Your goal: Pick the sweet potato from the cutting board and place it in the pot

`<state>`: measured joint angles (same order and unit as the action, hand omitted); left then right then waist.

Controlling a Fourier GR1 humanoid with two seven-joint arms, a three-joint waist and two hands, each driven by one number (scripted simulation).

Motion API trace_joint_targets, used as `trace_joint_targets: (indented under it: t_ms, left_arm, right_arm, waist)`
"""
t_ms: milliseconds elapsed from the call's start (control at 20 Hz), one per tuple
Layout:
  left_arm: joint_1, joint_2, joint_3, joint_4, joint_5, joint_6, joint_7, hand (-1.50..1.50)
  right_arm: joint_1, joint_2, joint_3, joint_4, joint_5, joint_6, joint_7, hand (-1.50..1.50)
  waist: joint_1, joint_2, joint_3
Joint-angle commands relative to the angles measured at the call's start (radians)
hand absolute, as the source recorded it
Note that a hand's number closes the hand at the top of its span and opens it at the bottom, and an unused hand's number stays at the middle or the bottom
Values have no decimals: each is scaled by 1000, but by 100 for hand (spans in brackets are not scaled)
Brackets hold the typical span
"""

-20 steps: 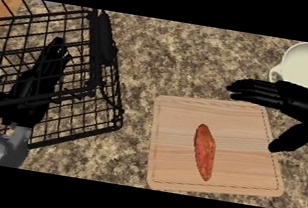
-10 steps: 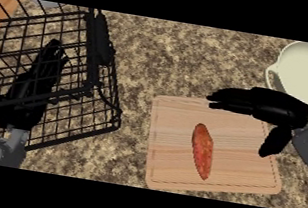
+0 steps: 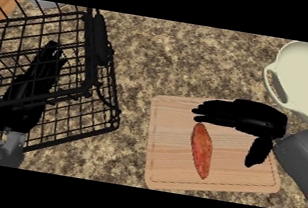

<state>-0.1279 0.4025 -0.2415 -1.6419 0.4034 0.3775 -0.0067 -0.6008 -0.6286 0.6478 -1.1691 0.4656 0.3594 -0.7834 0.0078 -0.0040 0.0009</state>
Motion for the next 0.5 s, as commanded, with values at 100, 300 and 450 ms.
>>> trace_joint_targets:
  t_ms: [100, 300, 450]
  left_arm:
    - [-136, 2, 112, 133, 9, -55, -48, 0]
    - [-122, -23, 69, 98, -54, -11, -31, 0]
    - [-107, 48, 128, 36, -14, -53, 12, 0]
  right_arm:
    - [48, 33, 8, -23, 43, -3, -57, -150]
    - [79, 54, -5, -72, 82, -17, 50, -150]
    - [67, 96, 2, -24, 136, -57, 75, -150]
  waist:
    - [-17, 7, -1]
    - [-19, 4, -1]
    - [-9, 5, -1]
